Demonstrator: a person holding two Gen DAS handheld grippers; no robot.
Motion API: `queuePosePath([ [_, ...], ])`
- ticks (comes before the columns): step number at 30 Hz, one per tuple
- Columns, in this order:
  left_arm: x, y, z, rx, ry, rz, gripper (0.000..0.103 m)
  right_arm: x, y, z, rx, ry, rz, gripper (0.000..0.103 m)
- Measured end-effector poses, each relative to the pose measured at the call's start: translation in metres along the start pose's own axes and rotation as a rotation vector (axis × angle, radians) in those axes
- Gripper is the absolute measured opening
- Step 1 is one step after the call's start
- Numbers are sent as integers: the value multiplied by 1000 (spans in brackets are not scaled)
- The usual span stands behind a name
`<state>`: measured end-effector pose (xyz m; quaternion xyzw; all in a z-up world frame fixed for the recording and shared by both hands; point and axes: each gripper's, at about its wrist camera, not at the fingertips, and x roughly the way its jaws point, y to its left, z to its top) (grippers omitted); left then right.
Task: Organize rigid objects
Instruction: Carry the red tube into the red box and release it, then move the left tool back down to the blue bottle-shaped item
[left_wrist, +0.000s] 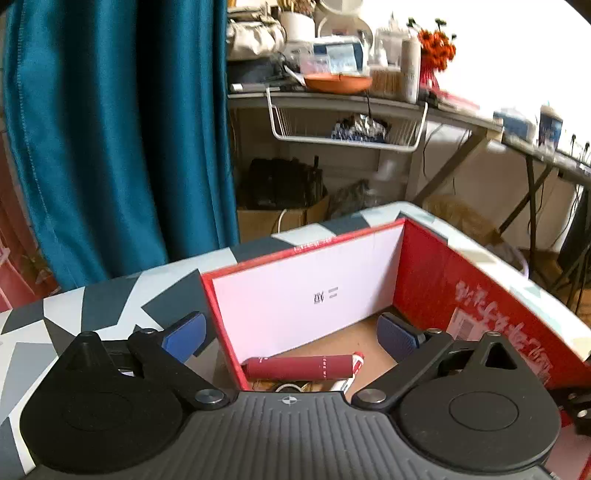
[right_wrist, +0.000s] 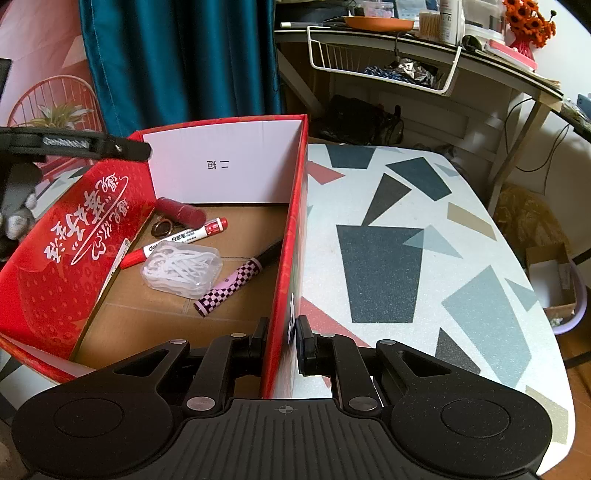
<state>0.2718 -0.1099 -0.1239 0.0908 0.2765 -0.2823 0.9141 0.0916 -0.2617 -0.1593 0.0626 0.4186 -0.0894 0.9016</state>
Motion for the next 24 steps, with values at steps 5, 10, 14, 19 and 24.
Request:
queuePosePath([
  [5, -20, 16, 2, -55, -39, 23, 98, 0, 0, 0, -1, 0, 0, 13],
  [10, -39, 33, -2, -96, -78, 84, 97, 0, 0, 0, -3, 3, -2, 13],
  [14, -47, 47, -10, -155, -83, 129, 96, 1, 1, 1, -10, 10, -9, 13],
  [19, -50, 64, -21, -186, -49, 172, 94, 1, 2, 1, -7, 8, -12, 13],
  [24, -58, 78, -30, -211, -41, 205, 93, 0, 1, 1, -12, 10, -11, 13],
])
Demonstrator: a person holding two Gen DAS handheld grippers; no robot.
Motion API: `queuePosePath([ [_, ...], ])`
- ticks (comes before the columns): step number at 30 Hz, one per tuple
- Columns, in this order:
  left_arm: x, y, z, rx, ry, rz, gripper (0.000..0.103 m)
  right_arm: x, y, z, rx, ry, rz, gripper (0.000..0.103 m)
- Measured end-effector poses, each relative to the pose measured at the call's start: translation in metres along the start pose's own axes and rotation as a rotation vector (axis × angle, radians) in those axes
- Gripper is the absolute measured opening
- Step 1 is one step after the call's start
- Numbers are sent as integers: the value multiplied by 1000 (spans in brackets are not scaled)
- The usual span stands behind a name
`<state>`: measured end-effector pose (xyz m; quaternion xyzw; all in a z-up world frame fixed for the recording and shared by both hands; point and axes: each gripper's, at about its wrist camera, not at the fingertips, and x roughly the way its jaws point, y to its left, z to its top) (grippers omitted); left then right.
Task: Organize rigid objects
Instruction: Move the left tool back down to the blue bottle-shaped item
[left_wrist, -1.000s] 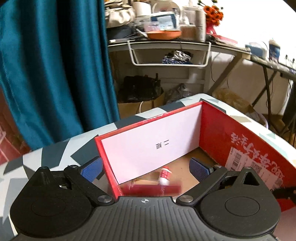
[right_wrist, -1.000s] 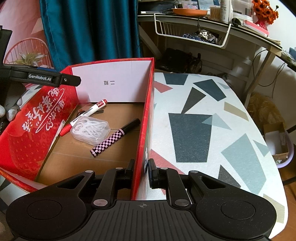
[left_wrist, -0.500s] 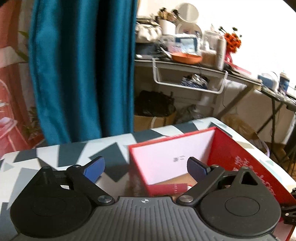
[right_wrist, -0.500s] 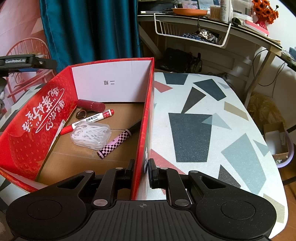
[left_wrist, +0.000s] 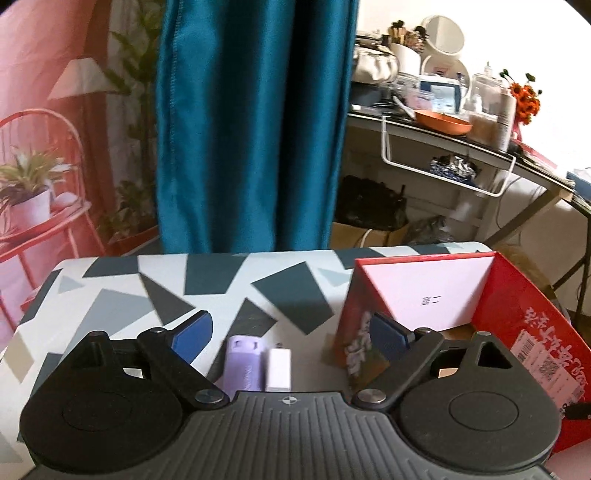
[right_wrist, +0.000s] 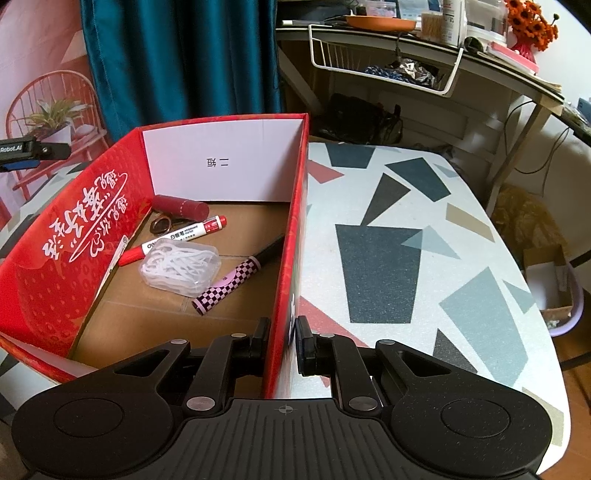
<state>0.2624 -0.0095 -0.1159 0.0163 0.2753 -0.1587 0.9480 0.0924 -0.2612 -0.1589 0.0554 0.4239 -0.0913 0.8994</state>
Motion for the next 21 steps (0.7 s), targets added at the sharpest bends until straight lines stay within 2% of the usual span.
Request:
queuePosePath([
  [9, 8, 16, -9, -32, 37, 53, 92, -1, 2, 1, -12, 1, -9, 12],
  [21, 9, 28, -20, -69, 69, 74, 90, -3, 5, 5, -35, 5, -24, 12],
])
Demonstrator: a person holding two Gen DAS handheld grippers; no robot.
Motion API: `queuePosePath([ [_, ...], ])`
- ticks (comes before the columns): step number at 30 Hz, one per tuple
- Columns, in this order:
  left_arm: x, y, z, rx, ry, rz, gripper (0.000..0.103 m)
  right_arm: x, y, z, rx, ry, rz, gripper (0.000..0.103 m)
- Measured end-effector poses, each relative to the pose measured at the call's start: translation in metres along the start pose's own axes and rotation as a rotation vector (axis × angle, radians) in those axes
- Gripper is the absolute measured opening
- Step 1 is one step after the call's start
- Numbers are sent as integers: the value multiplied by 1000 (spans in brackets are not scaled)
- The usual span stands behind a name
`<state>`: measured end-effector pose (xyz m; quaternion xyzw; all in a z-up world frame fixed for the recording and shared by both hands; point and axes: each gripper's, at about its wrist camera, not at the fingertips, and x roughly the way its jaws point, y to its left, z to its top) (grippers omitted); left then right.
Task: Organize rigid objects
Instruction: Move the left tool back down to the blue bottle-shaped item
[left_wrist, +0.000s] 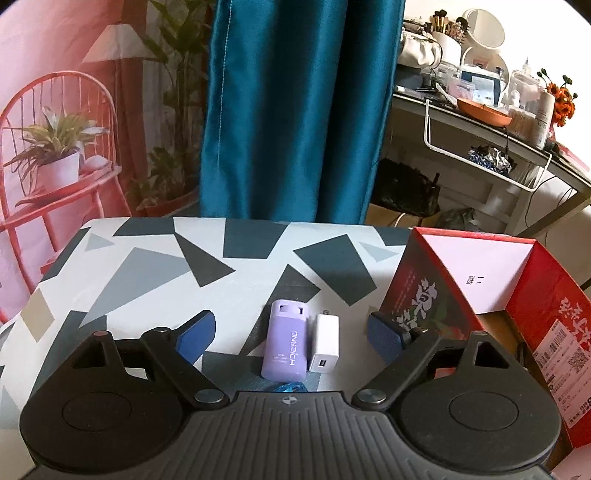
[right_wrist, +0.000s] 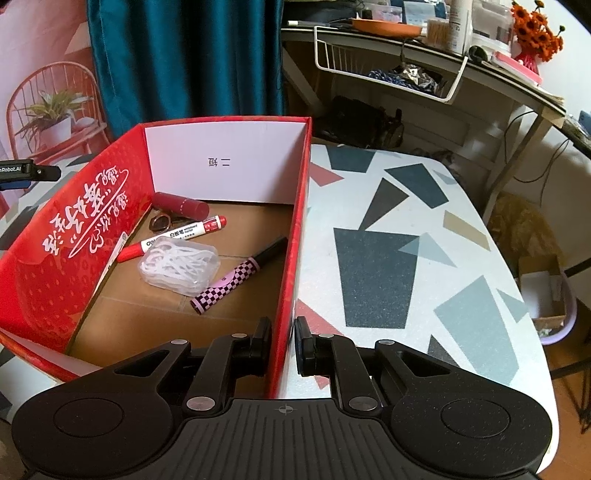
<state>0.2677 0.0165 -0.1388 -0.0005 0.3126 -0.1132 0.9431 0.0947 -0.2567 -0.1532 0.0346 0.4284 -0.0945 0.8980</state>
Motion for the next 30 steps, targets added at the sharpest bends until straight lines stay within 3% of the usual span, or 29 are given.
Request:
queuePosePath([
  [17, -7, 11, -8, -38, -7, 27, 88, 2, 2, 0, -12, 2, -4, 12],
  [28, -3, 20, -36, -21, 71, 11, 88, 2, -1, -2, 2, -10, 8, 12],
  [30, 1, 19, -41, -21, 84, 2, 83, 1, 0, -2, -4, -10, 6, 12],
])
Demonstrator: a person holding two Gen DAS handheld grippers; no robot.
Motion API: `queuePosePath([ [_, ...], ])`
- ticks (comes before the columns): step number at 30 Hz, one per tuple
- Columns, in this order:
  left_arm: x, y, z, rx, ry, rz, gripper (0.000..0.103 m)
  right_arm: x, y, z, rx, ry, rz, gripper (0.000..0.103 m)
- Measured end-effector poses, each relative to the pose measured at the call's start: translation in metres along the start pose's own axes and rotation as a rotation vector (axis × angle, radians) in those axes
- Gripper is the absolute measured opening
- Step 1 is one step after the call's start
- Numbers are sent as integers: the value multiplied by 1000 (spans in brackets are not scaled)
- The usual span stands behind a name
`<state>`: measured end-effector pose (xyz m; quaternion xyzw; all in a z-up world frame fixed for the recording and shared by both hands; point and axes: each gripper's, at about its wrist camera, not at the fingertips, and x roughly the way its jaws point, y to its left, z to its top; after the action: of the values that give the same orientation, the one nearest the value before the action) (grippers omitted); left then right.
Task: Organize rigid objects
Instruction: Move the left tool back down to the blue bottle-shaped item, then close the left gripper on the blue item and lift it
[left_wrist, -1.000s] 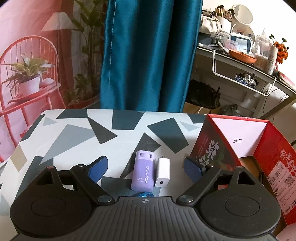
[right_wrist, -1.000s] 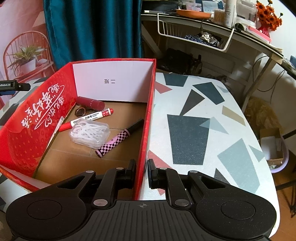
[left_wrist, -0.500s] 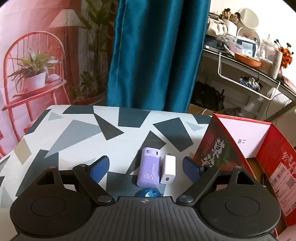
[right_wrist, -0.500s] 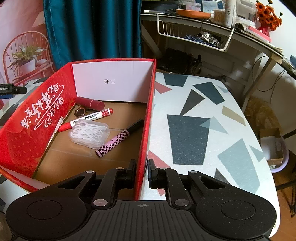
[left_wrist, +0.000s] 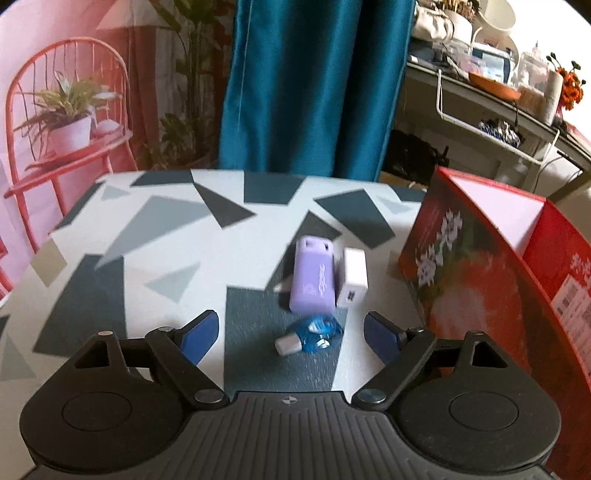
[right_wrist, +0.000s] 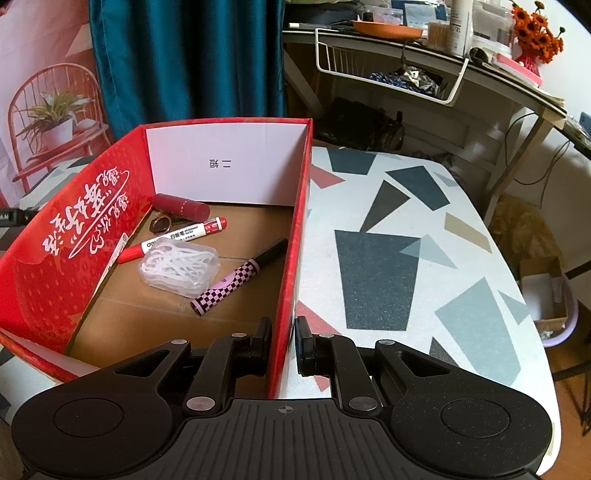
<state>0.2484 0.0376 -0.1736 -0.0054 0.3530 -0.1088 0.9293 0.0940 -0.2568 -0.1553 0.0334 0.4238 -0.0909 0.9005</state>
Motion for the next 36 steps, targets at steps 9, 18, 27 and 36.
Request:
queuePosePath([
  [9, 26, -9, -10, 21, 53, -11, 64, 1, 2, 1, -8, 4, -3, 12],
  [18, 48, -18, -7, -172, 132, 93, 74, 2, 2, 0, -10, 5, -3, 13],
  [27, 63, -26, 1, -193, 145, 221, 74, 3, 0, 1, -9, 9, 7, 13],
  [36, 49, -22, -8, -149, 116, 193, 58, 5, -1, 1, -5, 13, 12, 13],
])
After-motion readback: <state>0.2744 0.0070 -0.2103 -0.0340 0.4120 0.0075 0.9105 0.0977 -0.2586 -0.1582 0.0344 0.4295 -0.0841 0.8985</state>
